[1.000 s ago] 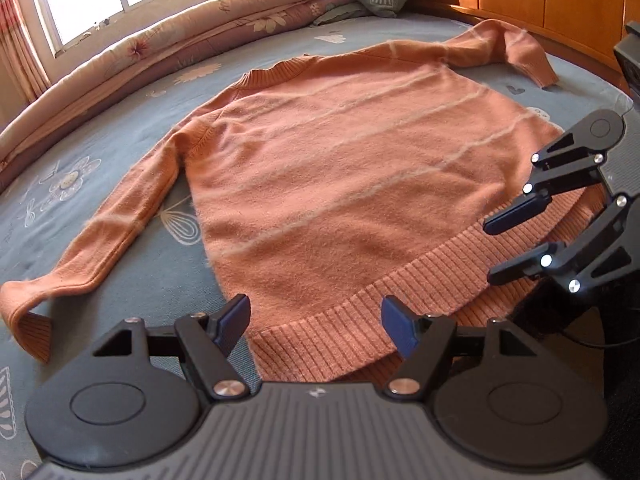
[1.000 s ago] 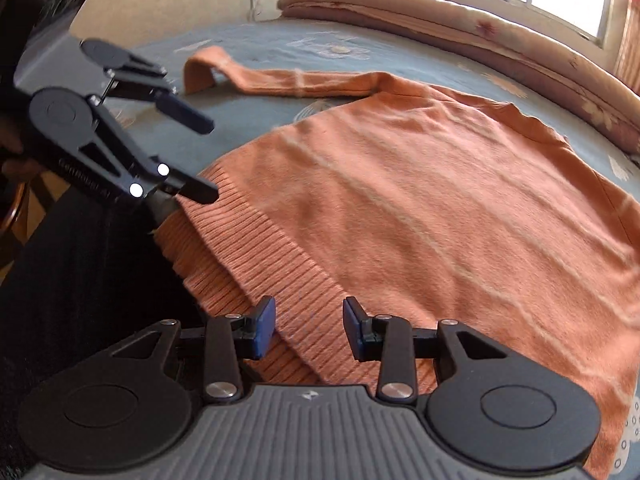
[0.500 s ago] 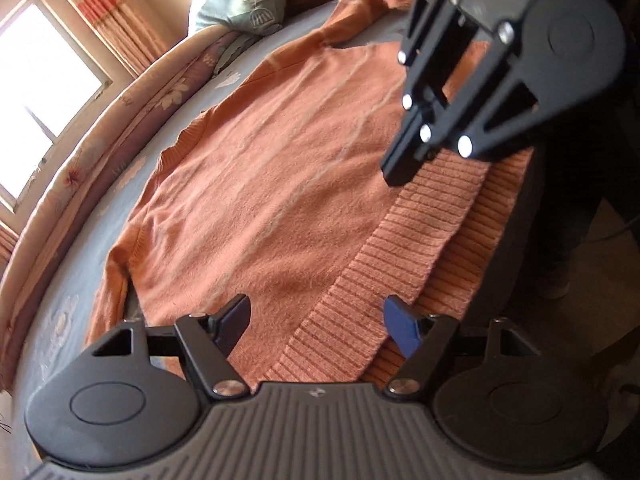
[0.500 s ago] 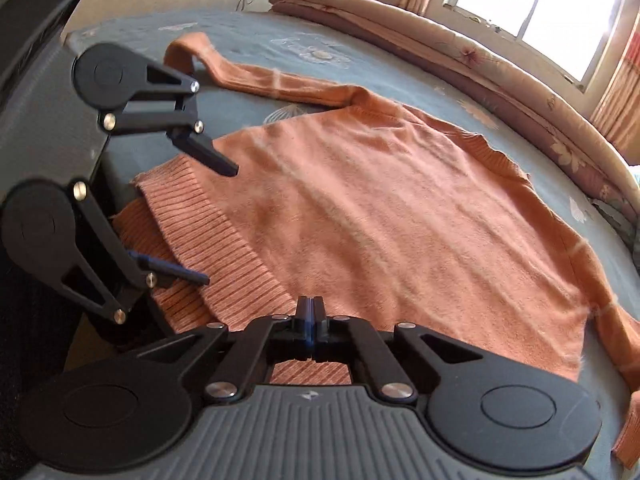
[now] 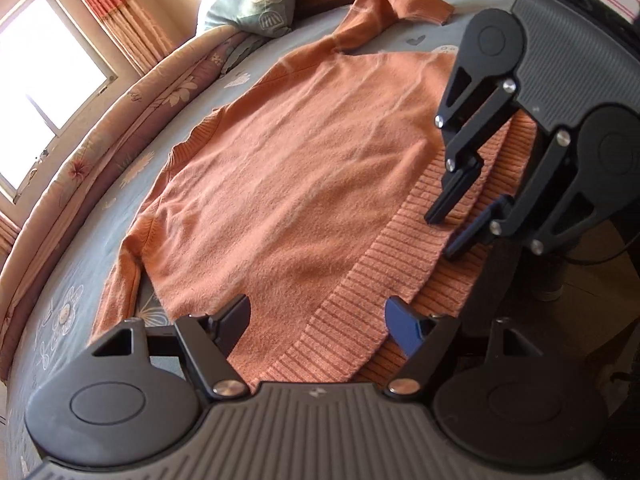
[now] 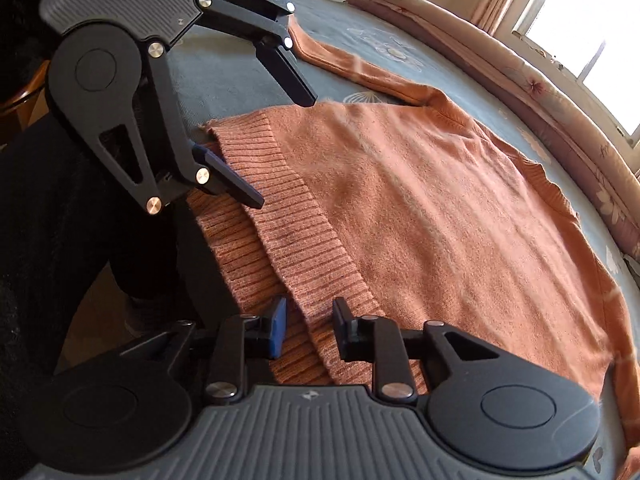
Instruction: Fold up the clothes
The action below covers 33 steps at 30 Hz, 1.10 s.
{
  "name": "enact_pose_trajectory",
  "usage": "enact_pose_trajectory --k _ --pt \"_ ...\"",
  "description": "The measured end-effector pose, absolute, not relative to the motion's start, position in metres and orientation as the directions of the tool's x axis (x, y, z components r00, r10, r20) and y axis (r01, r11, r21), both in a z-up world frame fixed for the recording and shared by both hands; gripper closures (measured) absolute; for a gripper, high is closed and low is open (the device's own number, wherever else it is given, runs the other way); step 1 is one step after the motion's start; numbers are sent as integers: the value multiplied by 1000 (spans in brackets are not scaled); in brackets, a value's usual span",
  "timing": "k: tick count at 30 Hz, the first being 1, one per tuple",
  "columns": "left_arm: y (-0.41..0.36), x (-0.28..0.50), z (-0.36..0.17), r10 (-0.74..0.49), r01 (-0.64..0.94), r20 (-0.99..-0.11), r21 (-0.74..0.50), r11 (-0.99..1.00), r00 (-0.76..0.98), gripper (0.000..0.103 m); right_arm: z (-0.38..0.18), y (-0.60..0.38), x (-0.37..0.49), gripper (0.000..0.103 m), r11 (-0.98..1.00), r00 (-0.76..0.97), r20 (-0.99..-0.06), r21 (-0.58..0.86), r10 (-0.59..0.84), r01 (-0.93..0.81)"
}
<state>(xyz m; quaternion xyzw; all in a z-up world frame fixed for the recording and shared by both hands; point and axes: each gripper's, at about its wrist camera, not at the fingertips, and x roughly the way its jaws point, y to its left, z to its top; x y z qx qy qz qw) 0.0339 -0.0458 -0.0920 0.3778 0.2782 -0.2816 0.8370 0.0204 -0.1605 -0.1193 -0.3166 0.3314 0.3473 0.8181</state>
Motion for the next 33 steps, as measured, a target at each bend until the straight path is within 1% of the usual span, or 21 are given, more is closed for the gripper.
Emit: enact_pose_trajectory --k 1,5,6,7,9,10,11,12,14,15,16,18,19,20,21,23,27,30,33 --pt "-49 33 -92 -273 690 -677 478 543 684 27 -115 -160 21 100 568 550 -755 -293 356 -769" --pt "-68 40 -105 -253 709 -695 508 489 673 28 -98 -163 27 100 608 604 -715 -317 351 -728" --pt "-72 44 -110 -229 701 -695 531 477 682 35 -93 -165 30 100 619 608 -710 -309 355 -722" --pt "-73 50 -112 -200 683 -690 548 483 695 60 -90 -167 32 100 627 616 -703 -309 356 -715" --pt "-74 65 -114 -140 642 -679 577 506 721 88 -84 -170 35 100 642 627 -692 -306 357 -703" --pt "-71 74 -110 -135 633 -686 553 542 715 89 -81 -173 36 100 648 631 -688 -302 359 -699" --pt "-64 86 -102 -153 635 -704 497 591 694 90 -79 -175 37 99 655 634 -684 -299 361 -694" --pt "-60 94 -96 -167 635 -714 458 622 680 91 -78 -177 37 95 663 638 -680 -294 361 -688" --pt "-54 106 -86 -170 620 -713 437 651 680 93 -80 -180 36 58 664 633 -684 -287 362 -690" --pt "-53 110 -81 -171 614 -710 432 660 683 93 -84 -180 33 55 658 632 -683 -292 365 -695" --pt "-51 114 -76 -177 610 -708 421 672 684 94 -89 -179 32 55 645 637 -689 -320 345 -694" --pt "-47 119 -66 -192 602 -705 395 694 683 95 -105 -175 32 60 608 683 -689 -441 242 -660" --pt "-45 122 -60 -199 598 -703 381 705 683 95 -114 -175 34 88 584 708 -682 -504 184 -637" --pt "-44 124 -56 -204 593 -698 373 714 686 95 -114 -179 37 99 595 724 -671 -519 160 -614" --pt "-42 125 -51 -212 590 -695 363 722 687 95 -113 -184 40 99 609 738 -660 -530 140 -590" --pt "-39 126 -42 -236 593 -695 331 734 679 95 -93 -198 45 99 675 729 -659 -454 185 -582" --pt "-32 123 -32 -284 620 -699 285 731 657 95 -62 -215 48 99 685 742 -633 -440 221 -580" --pt "-30 112 -40 -279 656 -728 298 693 626 95 -56 -222 46 99 659 703 -658 -408 268 -632" --pt "-28 94 -61 -262 707 -778 304 639 571 95 -69 -221 38 99 610 634 -718 -374 287 -699"
